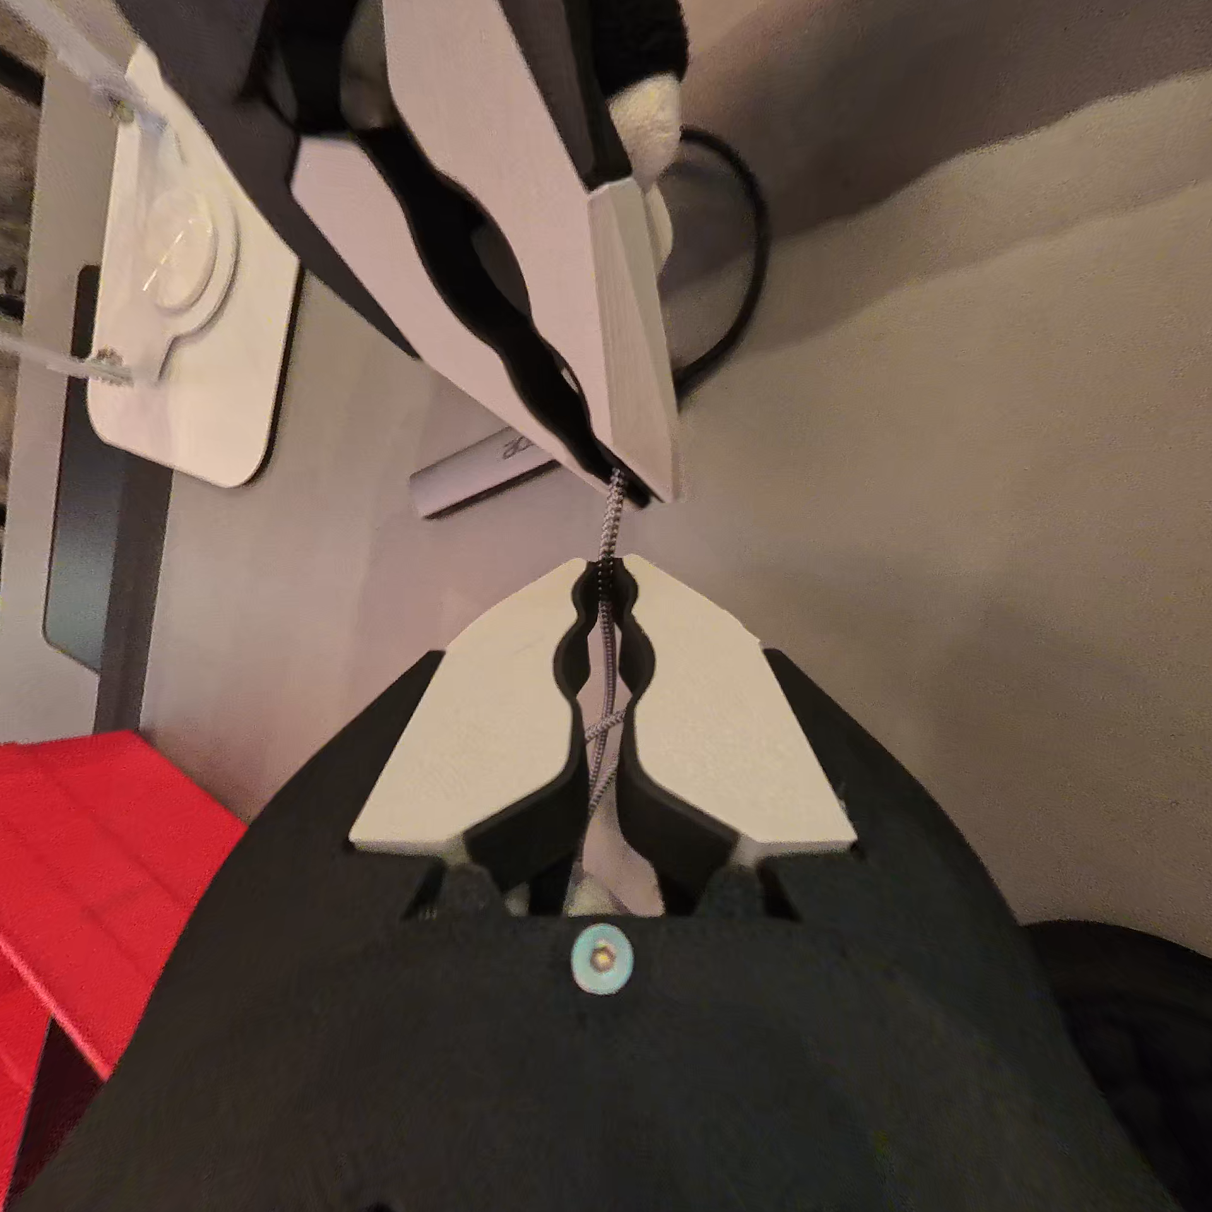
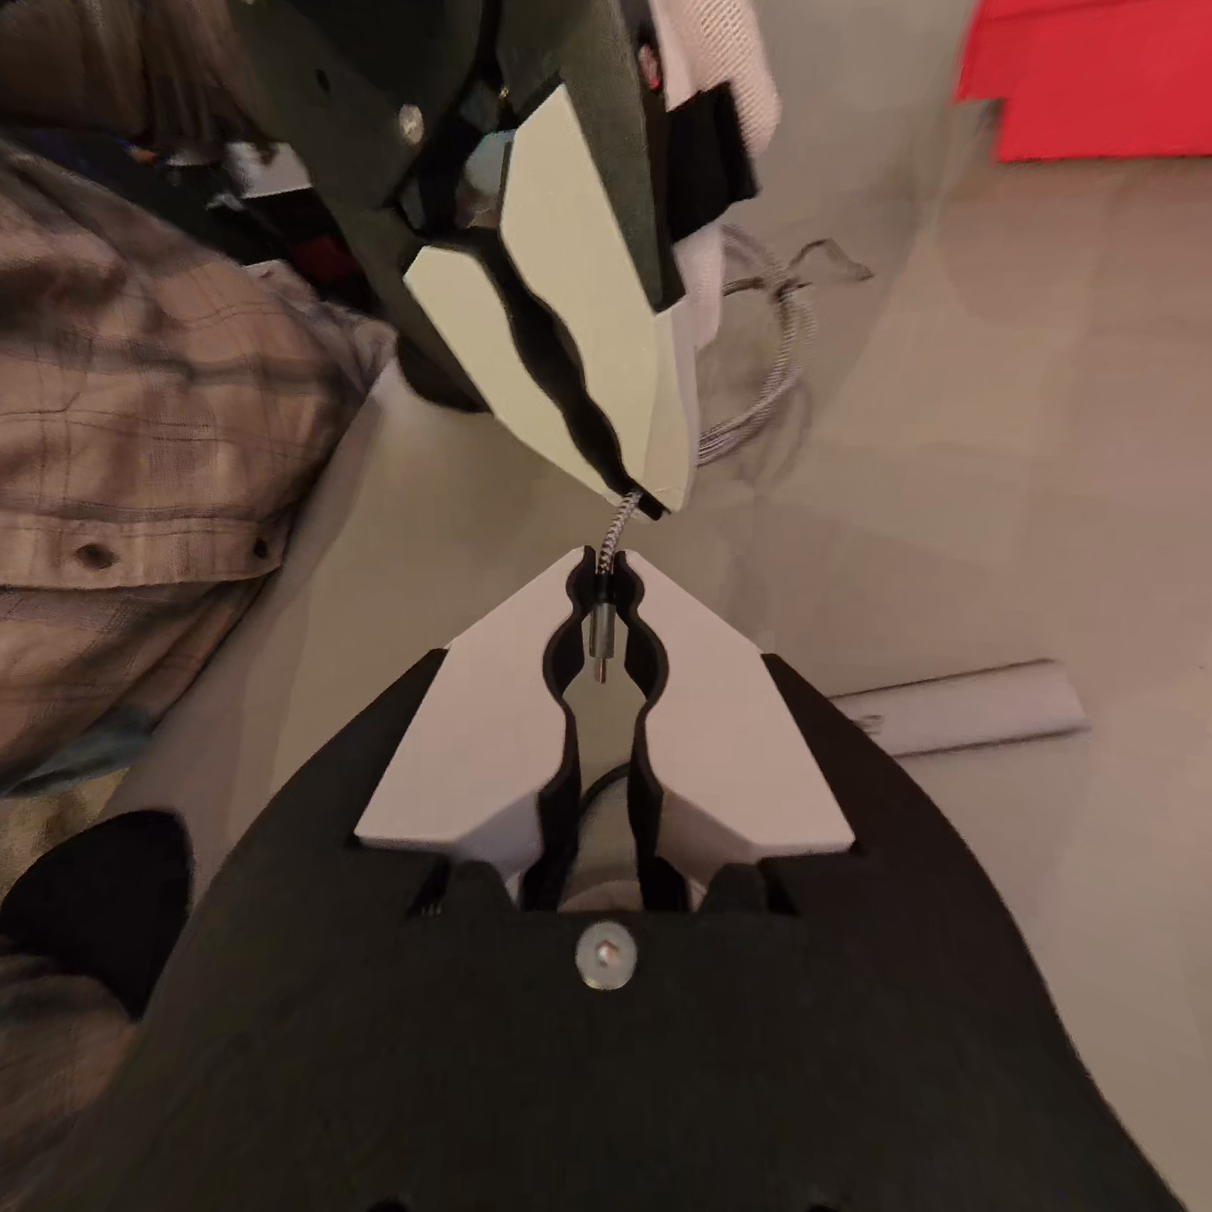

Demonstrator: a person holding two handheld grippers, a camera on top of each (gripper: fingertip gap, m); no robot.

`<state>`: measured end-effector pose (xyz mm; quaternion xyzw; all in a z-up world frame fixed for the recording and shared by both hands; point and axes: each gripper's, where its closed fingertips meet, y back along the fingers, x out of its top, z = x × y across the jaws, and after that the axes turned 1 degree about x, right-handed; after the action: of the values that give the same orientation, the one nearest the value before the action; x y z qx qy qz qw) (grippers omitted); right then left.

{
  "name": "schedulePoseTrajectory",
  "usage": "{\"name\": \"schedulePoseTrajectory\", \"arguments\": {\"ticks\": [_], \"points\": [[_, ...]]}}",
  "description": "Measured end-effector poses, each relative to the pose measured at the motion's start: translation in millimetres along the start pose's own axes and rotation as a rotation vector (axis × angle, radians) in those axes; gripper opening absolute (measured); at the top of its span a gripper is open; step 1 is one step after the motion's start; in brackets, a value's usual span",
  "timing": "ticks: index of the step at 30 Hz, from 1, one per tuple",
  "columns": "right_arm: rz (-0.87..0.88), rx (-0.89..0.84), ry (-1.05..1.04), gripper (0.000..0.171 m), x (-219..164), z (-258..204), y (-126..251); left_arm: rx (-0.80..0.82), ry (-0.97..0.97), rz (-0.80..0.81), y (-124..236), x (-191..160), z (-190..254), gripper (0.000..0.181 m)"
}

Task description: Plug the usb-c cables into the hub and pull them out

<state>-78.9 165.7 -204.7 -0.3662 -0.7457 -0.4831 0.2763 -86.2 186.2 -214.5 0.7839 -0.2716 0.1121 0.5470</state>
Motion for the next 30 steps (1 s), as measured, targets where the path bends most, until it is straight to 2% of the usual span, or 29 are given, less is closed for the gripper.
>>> {"name": "schedulePoseTrajectory", "arguments": {"ticks": [2, 7, 13, 16, 24, 28, 30], "points": [[0.038, -0.146, 0.036, 0.031, 12, 19, 10, 0.016, 0.055, -0.016, 1, -7, -9, 0.004], [0.162, -0.410, 0.261, 0.033, 45, 34, 44, -0.085, 0.312, 0.076, 17, -15, -31, 0.004], [0.206, -0.415, 0.345, 0.029, 53, 30, 38, -0.231, 0.415, 0.190, 30, -11, -36, 0.003], [0.271, -0.411, 0.403, 0.021, 65, 25, 34, -0.296, 0.434, 0.202, 31, -10, -33, 0.003], [0.244, -0.444, 0.482, 0.007, 67, 21, 31, -0.452, 0.465, 0.243, 36, -10, -30, 0.003], [0.260, -0.424, 0.461, 0.007, 70, 19, 31, -0.446, 0.446, 0.249, 36, -9, -32, 0.004], [0.300, -0.402, 0.435, 0.007, 72, 18, 35, -0.391, 0.436, 0.278, 36, -7, -38, 0.010]]}}
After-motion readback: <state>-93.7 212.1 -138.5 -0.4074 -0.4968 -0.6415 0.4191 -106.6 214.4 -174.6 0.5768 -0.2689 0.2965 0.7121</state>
